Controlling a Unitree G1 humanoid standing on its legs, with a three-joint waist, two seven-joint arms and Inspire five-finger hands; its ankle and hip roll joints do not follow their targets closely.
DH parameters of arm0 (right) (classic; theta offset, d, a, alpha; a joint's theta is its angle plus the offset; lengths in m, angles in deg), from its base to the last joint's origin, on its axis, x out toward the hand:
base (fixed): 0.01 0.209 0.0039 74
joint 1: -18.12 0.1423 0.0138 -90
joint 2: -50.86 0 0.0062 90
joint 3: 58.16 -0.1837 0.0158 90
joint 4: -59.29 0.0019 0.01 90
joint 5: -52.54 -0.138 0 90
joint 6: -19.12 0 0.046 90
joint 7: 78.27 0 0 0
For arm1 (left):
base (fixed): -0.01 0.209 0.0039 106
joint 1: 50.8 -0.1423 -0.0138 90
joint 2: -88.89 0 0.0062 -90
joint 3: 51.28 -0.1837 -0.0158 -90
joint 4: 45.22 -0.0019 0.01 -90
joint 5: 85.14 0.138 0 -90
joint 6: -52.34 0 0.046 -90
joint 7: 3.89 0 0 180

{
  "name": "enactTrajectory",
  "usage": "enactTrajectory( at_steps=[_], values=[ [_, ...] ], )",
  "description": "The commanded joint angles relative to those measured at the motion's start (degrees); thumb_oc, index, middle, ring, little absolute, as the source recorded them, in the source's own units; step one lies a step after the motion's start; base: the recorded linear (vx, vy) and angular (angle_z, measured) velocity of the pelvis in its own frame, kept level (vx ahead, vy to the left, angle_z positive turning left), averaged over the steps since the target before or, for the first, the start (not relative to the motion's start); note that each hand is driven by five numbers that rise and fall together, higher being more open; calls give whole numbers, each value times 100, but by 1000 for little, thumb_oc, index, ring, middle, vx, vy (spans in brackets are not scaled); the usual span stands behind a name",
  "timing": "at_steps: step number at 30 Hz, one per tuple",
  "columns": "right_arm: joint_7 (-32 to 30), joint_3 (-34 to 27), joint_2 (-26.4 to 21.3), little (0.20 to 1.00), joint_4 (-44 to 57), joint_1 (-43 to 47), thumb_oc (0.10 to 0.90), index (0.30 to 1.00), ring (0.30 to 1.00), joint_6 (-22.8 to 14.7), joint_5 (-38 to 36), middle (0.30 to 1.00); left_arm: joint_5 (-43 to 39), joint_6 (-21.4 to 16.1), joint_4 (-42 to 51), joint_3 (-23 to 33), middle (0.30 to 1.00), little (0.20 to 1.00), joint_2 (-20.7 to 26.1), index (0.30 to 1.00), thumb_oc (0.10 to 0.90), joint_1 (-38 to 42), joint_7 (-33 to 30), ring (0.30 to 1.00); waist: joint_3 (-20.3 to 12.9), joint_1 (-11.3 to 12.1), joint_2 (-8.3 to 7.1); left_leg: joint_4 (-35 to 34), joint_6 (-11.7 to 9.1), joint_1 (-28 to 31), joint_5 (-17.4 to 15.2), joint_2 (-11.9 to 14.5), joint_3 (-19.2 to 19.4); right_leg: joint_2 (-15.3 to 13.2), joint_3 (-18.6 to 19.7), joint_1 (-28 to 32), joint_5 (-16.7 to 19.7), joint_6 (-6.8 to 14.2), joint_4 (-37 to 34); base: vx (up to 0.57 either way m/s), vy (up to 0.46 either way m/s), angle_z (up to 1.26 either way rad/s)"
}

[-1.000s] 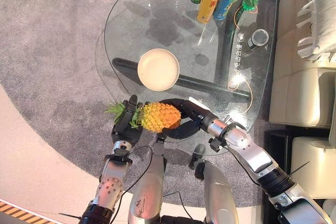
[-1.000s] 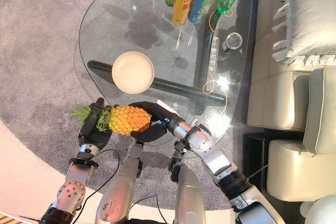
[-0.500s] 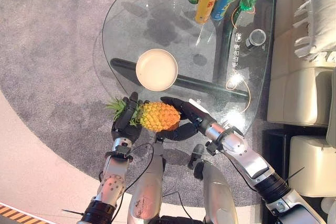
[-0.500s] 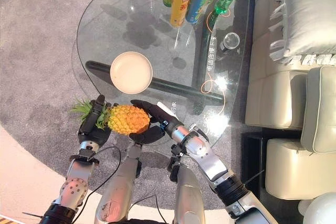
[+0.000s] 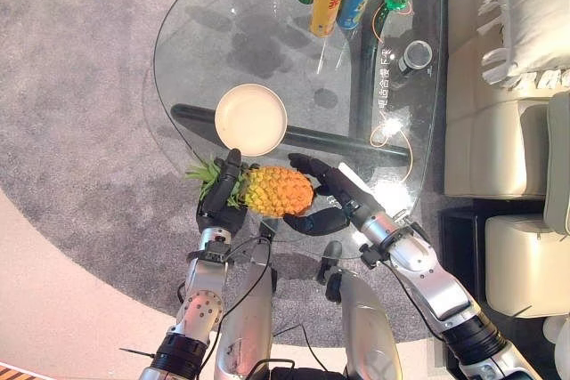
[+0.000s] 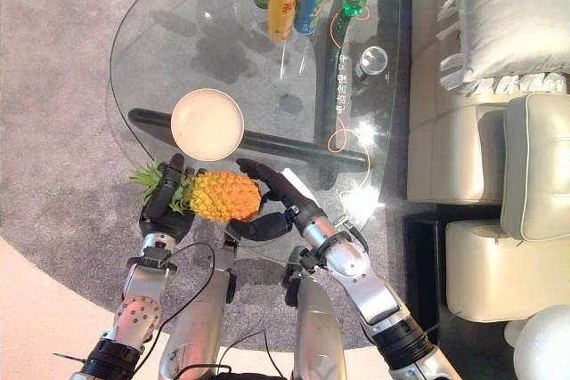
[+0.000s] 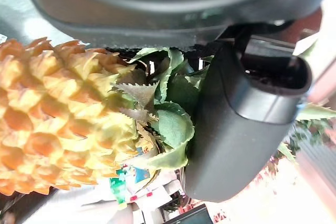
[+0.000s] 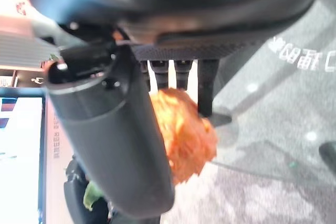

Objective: Pick up the fruit to the plate

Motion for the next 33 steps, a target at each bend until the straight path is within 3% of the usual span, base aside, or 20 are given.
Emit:
enactTrajectory(
  at_steps=[1,9,21,31,33],
  values=[
    [-179,-474,-259,900,842,166,800,900,900,-573,18,900,616,-772,810,446,300,200,112,300,100,84,150,300,-135,-128,-148,698,439,185,-899,-283,345,50,87,330,1142,241,-1189,0,0,0],
    [-123,-517,-287,900,823,91,800,900,900,-474,-140,900,1739,-1263,1056,593,300,200,263,300,100,384,-268,300,-135,-177,-130,726,422,135,-880,-264,376,52,118,242,1102,240,-1103,10,13,-7],
    [-92,-294,-238,900,559,280,800,900,900,-288,-387,900,3429,-1546,928,641,300,200,541,300,100,992,-1226,300,-135,-218,-114,822,407,-29,-861,-267,399,42,175,58,1060,240,-962,2,12,0],
    [-127,295,-200,900,-99,884,800,900,900,160,-762,900,5988,-2513,40,480,300,200,1298,300,100,2446,-2786,300,-135,-367,-210,878,361,-379,-811,-193,516,123,302,-324,1131,259,-923,-14,20,-1],
    [-155,397,-208,900,-214,960,800,900,900,239,-729,900,6475,-2539,-35,422,300,200,1386,300,100,2668,-3181,300,-135,-397,-233,882,342,-472,-793,-177,544,131,316,-408,1155,262,-934,-47,70,-5]
  ],
)
